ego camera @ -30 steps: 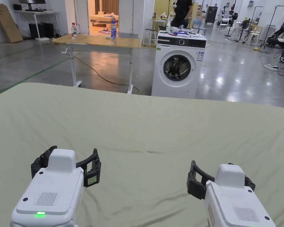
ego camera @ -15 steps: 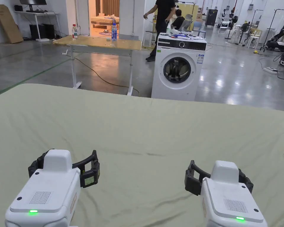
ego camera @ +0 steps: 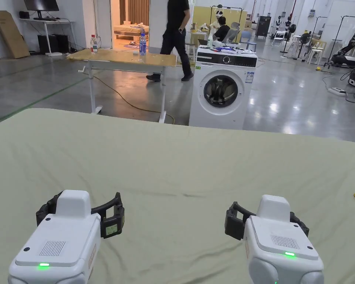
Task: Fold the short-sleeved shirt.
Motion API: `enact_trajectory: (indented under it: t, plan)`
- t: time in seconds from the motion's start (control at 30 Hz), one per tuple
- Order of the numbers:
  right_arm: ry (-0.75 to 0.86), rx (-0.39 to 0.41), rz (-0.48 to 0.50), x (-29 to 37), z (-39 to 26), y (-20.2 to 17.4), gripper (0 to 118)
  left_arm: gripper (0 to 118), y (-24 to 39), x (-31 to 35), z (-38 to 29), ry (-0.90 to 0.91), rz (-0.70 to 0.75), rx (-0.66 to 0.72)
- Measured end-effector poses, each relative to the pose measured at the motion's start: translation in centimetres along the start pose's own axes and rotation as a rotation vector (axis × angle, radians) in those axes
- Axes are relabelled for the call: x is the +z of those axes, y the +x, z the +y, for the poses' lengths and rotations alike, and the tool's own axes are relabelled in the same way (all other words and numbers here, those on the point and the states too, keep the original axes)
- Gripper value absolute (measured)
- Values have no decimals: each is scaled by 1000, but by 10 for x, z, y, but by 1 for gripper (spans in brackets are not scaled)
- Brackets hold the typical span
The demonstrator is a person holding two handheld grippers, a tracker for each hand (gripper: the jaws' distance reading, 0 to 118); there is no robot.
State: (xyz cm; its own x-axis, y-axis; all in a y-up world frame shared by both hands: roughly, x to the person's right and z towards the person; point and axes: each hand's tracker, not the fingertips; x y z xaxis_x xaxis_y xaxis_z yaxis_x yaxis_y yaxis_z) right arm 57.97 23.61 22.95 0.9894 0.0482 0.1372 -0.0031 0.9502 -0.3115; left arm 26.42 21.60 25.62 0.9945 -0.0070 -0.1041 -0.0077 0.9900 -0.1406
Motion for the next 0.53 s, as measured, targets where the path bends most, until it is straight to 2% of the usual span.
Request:
enact_trajectory:
  t: [0.53]
  plan:
    - [-53, -34, -10, -10, 0, 8, 96, 97, -1, 3, -2, -15, -12, -4]
